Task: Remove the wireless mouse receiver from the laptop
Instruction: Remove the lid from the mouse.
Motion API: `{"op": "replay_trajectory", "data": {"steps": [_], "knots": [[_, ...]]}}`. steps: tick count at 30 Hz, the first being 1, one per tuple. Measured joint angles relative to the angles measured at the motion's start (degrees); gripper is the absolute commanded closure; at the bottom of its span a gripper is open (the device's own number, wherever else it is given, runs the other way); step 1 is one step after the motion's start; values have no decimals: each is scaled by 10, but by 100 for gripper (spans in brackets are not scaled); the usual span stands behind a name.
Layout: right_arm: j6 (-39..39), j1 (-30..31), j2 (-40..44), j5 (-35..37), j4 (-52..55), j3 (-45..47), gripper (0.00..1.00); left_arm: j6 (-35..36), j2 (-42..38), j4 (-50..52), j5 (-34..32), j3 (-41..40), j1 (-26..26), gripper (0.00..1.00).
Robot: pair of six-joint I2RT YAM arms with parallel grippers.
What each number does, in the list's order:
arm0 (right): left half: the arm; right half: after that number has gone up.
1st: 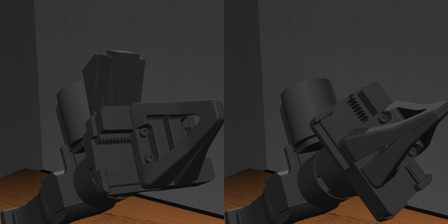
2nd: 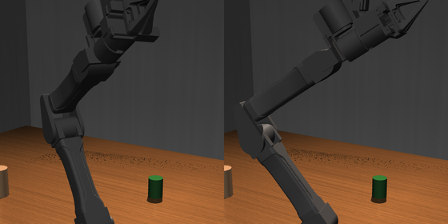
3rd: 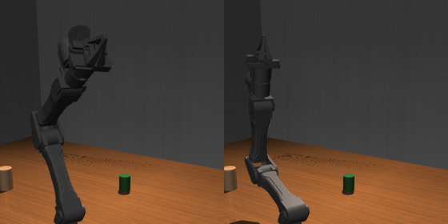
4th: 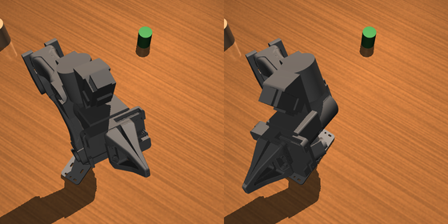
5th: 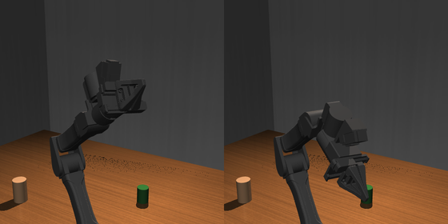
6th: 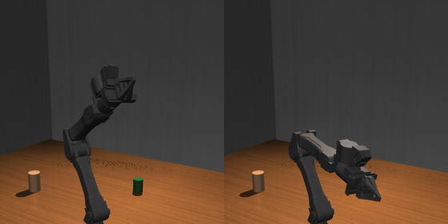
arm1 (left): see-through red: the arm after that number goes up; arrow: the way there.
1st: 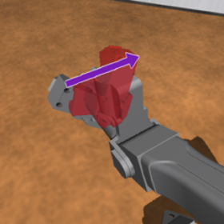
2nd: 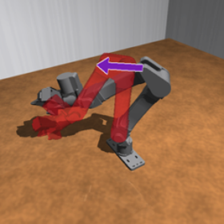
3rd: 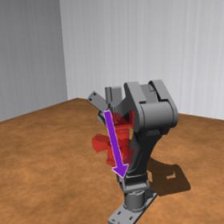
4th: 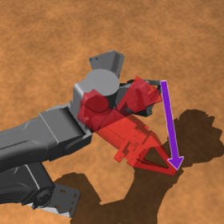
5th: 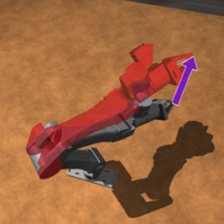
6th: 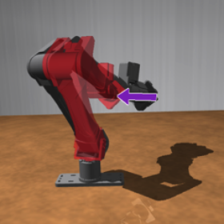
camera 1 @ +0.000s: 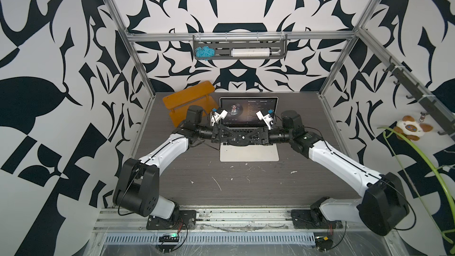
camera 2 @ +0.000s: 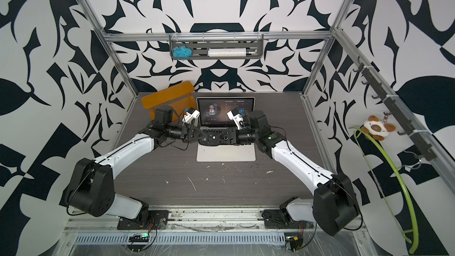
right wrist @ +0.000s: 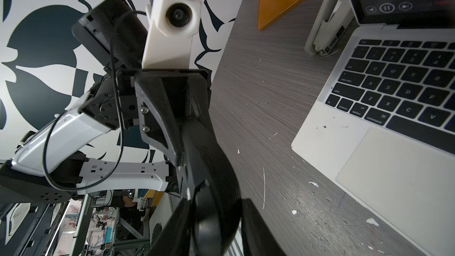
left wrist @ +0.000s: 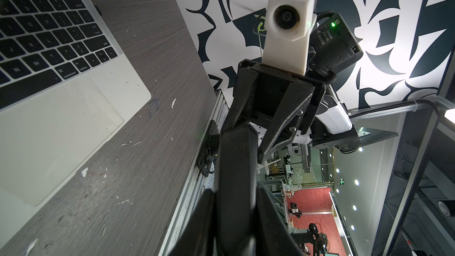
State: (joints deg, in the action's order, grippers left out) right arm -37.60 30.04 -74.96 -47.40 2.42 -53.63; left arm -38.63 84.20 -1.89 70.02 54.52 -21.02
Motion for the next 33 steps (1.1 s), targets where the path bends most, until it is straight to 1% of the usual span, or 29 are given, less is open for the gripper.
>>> {"op": "replay_trajectory", "data": {"steps": [6, 9, 15, 19, 25, 26, 27, 33], "knots": [[4, 0, 2, 7, 7, 0, 66, 12, 0, 14, -2, 0, 0, 100], [6, 0, 8, 14, 13, 0, 69, 17, 0, 18, -1, 0, 0, 100], [9, 0, 13, 17, 17, 0, 69, 23, 0, 25, -1, 4, 1, 100], [10, 0, 14, 21, 20, 0, 76, 26, 0, 28, -1, 4, 1, 100], [9, -3, 15, 23, 20, 0, 77, 30, 4, 37, 0, 4, 7, 100], [9, -3, 15, 23, 20, 0, 80, 31, 4, 38, 1, 4, 8, 100], [10, -3, 15, 23, 19, 0, 85, 31, 4, 39, 1, 5, 8, 100], [-3, -5, 21, 12, -6, 1, 97, 38, 13, 46, -7, 5, 14, 100]]}}
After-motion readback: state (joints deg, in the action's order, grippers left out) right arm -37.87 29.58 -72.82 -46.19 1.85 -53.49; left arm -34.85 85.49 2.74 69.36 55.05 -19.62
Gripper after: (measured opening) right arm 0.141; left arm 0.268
